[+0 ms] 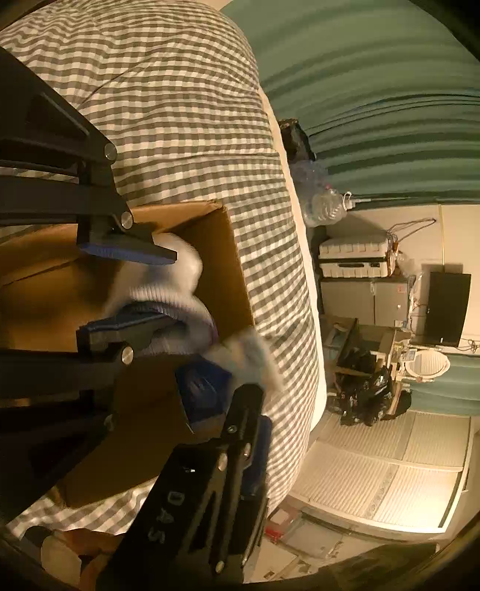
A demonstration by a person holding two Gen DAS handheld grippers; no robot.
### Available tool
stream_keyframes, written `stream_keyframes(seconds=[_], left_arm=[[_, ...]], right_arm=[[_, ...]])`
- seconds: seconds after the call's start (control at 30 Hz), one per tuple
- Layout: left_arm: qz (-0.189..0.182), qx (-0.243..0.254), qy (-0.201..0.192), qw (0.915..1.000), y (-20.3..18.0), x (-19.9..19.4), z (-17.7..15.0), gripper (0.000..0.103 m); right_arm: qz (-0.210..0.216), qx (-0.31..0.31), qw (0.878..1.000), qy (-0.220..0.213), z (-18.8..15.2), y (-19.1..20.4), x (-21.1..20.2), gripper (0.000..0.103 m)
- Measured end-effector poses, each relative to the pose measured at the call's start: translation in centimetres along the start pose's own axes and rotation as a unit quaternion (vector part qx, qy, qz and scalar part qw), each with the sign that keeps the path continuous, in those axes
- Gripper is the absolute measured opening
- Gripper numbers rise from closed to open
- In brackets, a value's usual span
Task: Organize objects
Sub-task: 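Carry the sock and tissue pack into the box and open both tools, then grasp the tape roll with the left tool while the right tool grasps the white figurine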
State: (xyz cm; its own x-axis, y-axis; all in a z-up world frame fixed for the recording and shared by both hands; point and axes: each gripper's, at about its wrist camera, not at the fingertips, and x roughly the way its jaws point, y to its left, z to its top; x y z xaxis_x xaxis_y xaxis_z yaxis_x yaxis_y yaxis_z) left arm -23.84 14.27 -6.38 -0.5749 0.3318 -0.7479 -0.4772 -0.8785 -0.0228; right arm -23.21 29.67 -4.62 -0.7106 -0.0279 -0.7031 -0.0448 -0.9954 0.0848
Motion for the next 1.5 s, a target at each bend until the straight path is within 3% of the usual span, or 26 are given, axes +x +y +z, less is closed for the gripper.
stream_keyframes(seconds=[0.03, 0.07, 0.1, 0.17, 0.3, 0.43, 0.53, 0.67, 0.93, 1.2, 1.37, 1.5], left_arm=[[-0.002, 0.001, -0.001, 1.0000, -0.1, -0.5, 0.0, 0.039], [-0.002, 0.001, -0.004, 1.0000, -0.1, -1.1, 0.1, 0.057], [-0.001, -0.001, -0.009, 1.0000, -0.2, -1.8, 0.1, 0.075], [-0.001, -0.007, -0.027, 0.9996, -0.1, -3.6, 0.1, 0.086], [0.008, -0.008, -0.044, 0.9990, -0.2, -7.1, 0.8, 0.087], [0.017, -0.023, -0.066, 0.9974, 0.2, -11.1, 0.7, 0.095], [0.011, -0.023, -0.081, 0.9964, 0.5, -14.7, 0.3, 0.096], [0.034, -0.021, -0.101, 0.9941, 0.9, -18.9, -0.2, 0.100], [0.073, -0.041, -0.100, 0.9915, 2.3, -24.0, -2.1, 0.101], [0.119, -0.055, -0.072, 0.9888, 3.9, -23.6, -7.0, 0.101], [0.149, -0.067, -0.051, 0.9852, 4.6, -21.0, -10.6, 0.101], [0.146, -0.080, -0.020, 0.9859, 4.8, -17.9, -12.7, 0.101]], right_arm=[[0.002, 0.004, 1.000, -0.011, 0.0, 0.0, -0.8, 0.043], [0.001, 0.007, 1.000, -0.016, 0.2, -0.1, -1.3, 0.056], [-0.001, 0.010, 1.000, -0.021, 0.3, -0.2, -2.1, 0.062], [-0.003, 0.015, 0.999, -0.031, 0.7, -0.2, -3.5, 0.062], [-0.014, 0.018, 0.999, -0.049, 1.0, -0.1, -6.9, 0.064], [-0.024, 0.013, 0.997, -0.067, 1.0, 0.5, -11.1, 0.069], [-0.024, 0.011, 0.997, -0.079, 0.9, 1.0, -14.7, 0.075], [-0.028, 0.000, 0.995, -0.097, 0.6, 2.1, -19.5, 0.088], [-0.022, -0.026, 0.993, -0.110, -1.5, 4.7, -25.3, 0.092], [-0.029, -0.057, 0.995, -0.074, -6.4, 6.1, -24.2, 0.093], [-0.028, -0.078, 0.996, -0.032, -10.0, 7.0, -20.5, 0.093], [-0.011, -0.088, 0.996, 0.006, -12.9, 7.8, -16.8, 0.093]])
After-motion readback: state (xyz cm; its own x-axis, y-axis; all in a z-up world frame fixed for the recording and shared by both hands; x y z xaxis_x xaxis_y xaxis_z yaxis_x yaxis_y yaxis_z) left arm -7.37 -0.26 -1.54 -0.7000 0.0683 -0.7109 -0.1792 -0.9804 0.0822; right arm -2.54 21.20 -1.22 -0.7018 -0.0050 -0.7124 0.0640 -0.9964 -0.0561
